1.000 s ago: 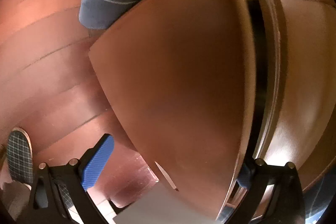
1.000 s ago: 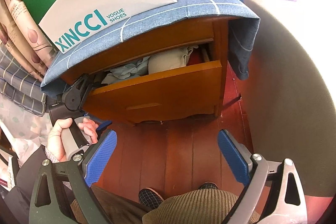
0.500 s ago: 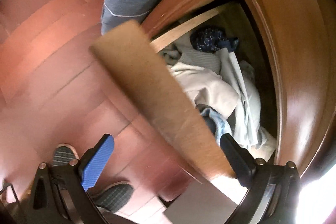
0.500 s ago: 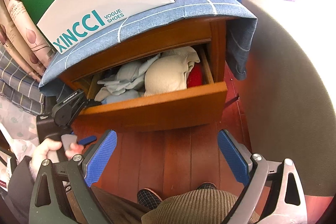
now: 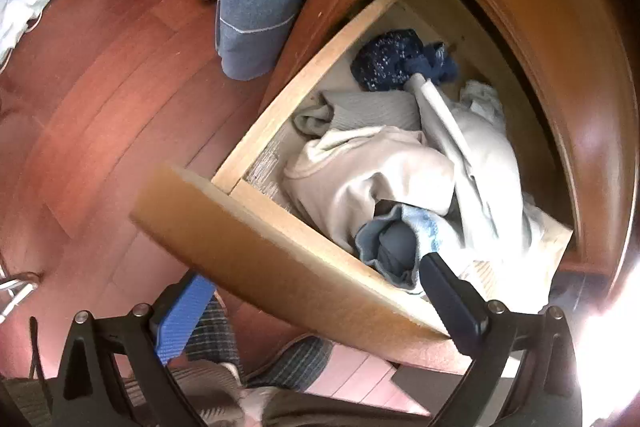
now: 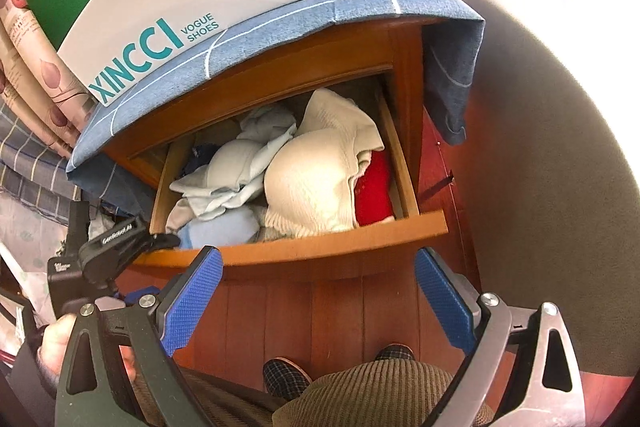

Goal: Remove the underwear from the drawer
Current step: 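Hook the drawer front with the left tool and pull the drawer open, then reach into the drawer and grasp the cream knit underwear with the right gripper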

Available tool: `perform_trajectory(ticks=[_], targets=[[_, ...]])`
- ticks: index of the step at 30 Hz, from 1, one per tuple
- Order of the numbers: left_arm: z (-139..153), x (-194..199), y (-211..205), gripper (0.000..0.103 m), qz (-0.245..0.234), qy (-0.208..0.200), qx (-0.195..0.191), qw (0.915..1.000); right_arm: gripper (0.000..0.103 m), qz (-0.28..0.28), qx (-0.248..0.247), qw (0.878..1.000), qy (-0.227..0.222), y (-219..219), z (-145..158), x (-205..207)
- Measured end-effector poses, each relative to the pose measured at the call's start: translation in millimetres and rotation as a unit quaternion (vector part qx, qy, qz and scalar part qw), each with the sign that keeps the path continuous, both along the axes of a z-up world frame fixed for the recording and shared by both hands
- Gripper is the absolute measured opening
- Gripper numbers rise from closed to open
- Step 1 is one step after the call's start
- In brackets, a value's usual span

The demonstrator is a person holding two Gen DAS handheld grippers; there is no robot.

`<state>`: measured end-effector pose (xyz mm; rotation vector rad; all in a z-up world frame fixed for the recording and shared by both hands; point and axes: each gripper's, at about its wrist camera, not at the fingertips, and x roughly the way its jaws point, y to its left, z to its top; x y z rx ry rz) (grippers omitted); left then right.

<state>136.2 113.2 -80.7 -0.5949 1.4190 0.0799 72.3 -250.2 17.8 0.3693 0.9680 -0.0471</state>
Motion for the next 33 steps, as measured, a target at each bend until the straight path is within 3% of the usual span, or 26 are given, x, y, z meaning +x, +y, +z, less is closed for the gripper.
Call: perform_trajectory(ticks=[5,12,19,24,28,33], targets=[[-10,-6,-24,0.103,-0.034,0.022,0.018,0.9990,0.096,-0.003,0.003,1.000,0.006,-3,-1,3],[-2,1,-29,0.103,-0.068,0.037,0.045,0.9960,0.095,-0.005,0.011,1.000,0.019,-8,-6,7],[11,8,-33,0.103,-0.064,0.027,0.051,0.9963,0.096,0.000,0.002,1.000,0.026,-7,-6,8],[20,4,-34,0.103,-0.059,0.006,0.090,0.9942,0.095,0.068,-0.044,0.996,0.044,17,-1,17],[34,-3,-36,0.102,-0.062,-0.020,0.117,0.9910,0.095,0.144,-0.107,0.982,0.058,39,4,29],[49,-10,-42,0.102,-0.069,-0.047,0.152,0.9848,0.095,0.184,-0.133,0.970,0.082,43,-1,49]])
